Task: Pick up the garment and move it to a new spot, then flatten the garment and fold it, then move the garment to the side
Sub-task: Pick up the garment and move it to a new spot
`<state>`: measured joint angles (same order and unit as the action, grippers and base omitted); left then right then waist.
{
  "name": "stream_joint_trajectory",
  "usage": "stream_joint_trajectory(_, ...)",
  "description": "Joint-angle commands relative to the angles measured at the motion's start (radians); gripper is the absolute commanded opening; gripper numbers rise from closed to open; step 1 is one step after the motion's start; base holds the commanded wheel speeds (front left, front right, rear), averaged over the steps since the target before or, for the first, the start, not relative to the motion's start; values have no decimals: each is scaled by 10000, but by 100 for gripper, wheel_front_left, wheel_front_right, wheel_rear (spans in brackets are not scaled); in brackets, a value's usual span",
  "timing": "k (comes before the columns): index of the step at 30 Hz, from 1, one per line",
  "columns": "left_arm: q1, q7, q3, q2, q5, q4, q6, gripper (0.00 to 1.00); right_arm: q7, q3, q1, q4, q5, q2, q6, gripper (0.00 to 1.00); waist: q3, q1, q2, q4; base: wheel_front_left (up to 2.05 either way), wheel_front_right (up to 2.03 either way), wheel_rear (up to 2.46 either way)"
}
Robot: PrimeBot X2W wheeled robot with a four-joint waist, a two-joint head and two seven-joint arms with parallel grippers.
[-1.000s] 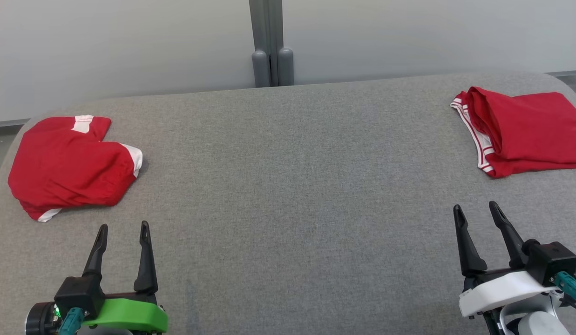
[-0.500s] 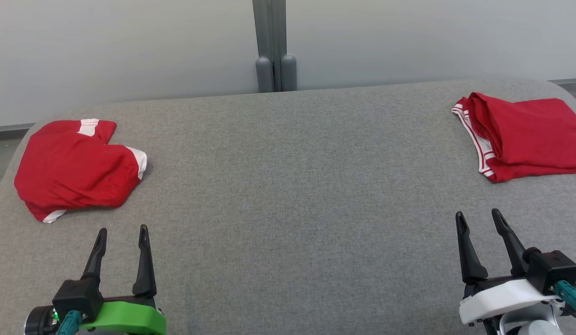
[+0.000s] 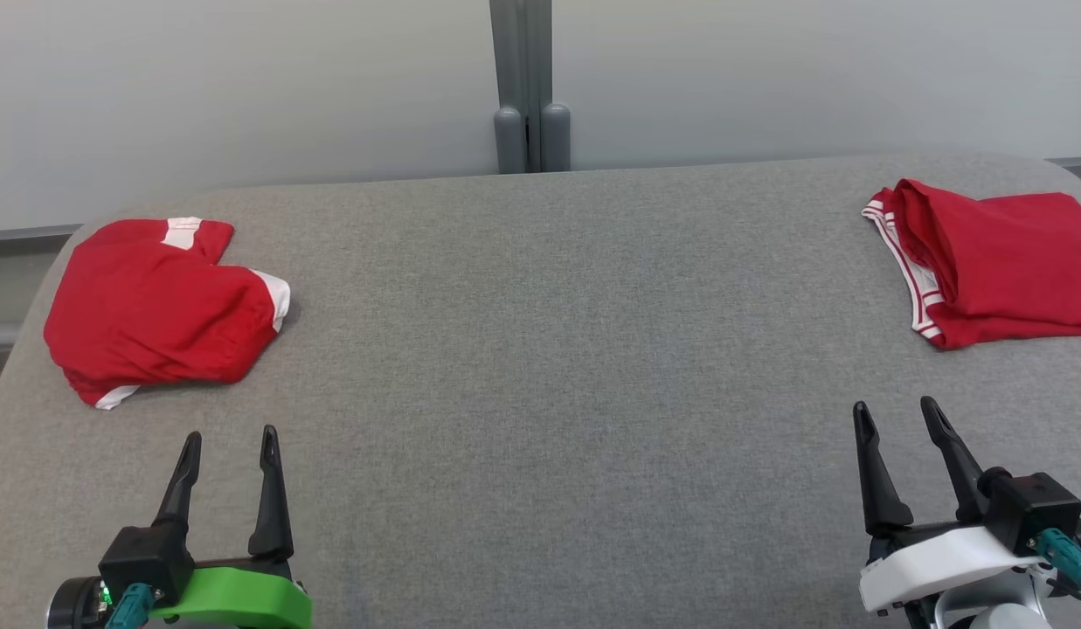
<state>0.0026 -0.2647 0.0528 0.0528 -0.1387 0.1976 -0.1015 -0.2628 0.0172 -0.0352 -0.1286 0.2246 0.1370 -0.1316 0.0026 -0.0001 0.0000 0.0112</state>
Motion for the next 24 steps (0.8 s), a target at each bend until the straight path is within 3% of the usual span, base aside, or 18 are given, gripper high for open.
stream_joint_trajectory(1,-63,10,19,7,12,9,-19,100,-26,15,-57,-46,-76,-33,19,100,-6,1,0,154,0,0,0)
stream_joint_trajectory(10,-58,10,220,70,71,18,98,100,-26,186,76,-139,-19,-53,19,100,56,1,0,1000,0,0,0)
stream_joint_trajectory(24,70,10,438,119,-2,126,247,100,-26,540,285,-464,105,-118,19,100,211,1,0,2862,0,0,0)
